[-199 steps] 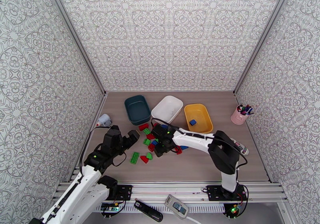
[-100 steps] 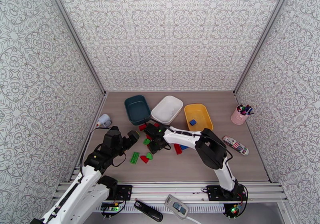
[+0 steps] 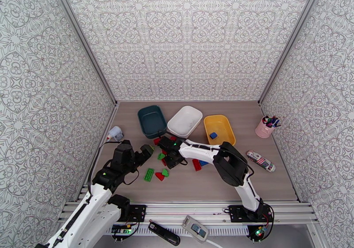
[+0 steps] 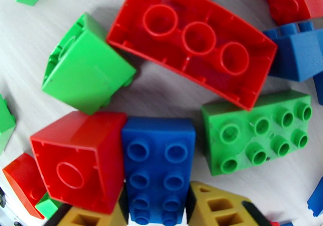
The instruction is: Sort the legos into containers by color
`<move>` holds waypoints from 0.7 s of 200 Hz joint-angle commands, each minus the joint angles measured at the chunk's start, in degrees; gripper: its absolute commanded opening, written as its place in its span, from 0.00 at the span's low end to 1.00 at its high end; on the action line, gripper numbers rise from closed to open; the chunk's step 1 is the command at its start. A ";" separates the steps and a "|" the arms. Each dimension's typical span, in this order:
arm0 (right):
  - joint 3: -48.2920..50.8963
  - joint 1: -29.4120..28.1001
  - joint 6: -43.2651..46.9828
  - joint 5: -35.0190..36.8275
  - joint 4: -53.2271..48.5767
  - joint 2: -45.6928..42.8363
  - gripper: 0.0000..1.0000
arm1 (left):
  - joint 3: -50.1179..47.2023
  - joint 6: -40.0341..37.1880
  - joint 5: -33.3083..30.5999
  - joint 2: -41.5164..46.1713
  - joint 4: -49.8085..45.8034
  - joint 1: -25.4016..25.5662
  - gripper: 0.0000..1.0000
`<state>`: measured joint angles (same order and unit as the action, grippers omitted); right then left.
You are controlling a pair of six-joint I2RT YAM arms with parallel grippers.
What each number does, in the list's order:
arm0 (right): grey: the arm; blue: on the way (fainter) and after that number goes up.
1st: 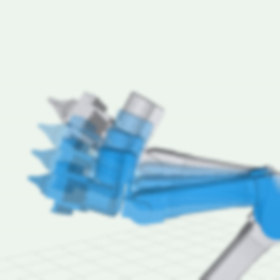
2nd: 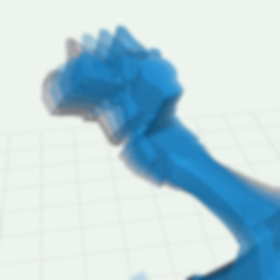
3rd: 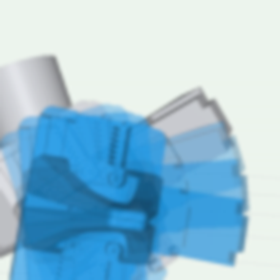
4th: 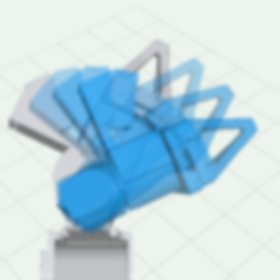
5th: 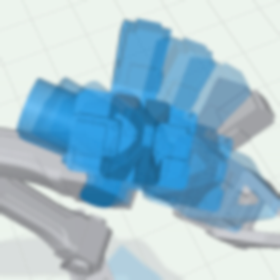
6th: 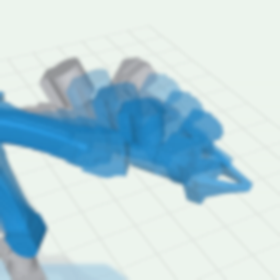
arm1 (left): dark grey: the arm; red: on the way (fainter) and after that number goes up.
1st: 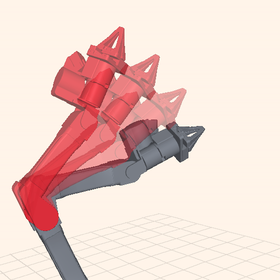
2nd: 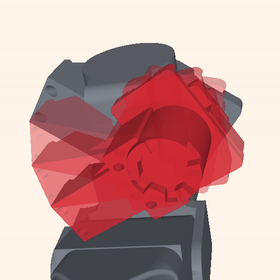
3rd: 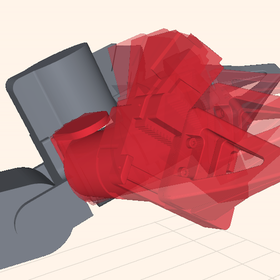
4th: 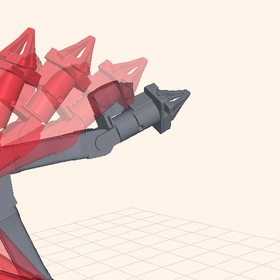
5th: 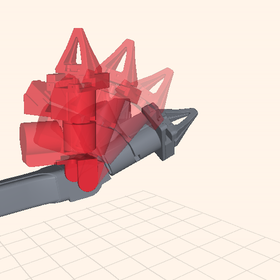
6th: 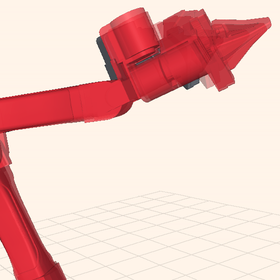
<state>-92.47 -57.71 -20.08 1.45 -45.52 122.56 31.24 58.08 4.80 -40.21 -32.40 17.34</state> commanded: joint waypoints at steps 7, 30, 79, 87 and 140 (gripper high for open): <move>1.05 -0.43 -0.98 0.31 -0.03 -4.77 0.37 | -0.75 -0.37 2.18 -0.54 1.17 -0.64 0.99; 2.47 -0.21 -1.85 0.05 0.59 -8.55 0.37 | -0.33 -0.78 3.88 -1.94 3.25 -0.56 0.99; 7.05 3.79 -3.76 1.34 0.69 -17.17 0.35 | 3.03 -1.42 5.68 -7.35 9.28 2.10 0.99; 8.23 4.95 -3.94 1.99 0.65 -18.88 0.35 | 3.75 -1.50 5.37 -8.79 10.41 3.40 0.99; 17.67 18.44 -5.41 4.62 -0.32 -30.60 0.35 | 11.21 -2.77 2.23 -22.49 18.20 15.59 0.99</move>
<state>-78.65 -44.82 -23.88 3.42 -44.42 97.03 37.95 57.34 8.67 -57.49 -20.10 27.88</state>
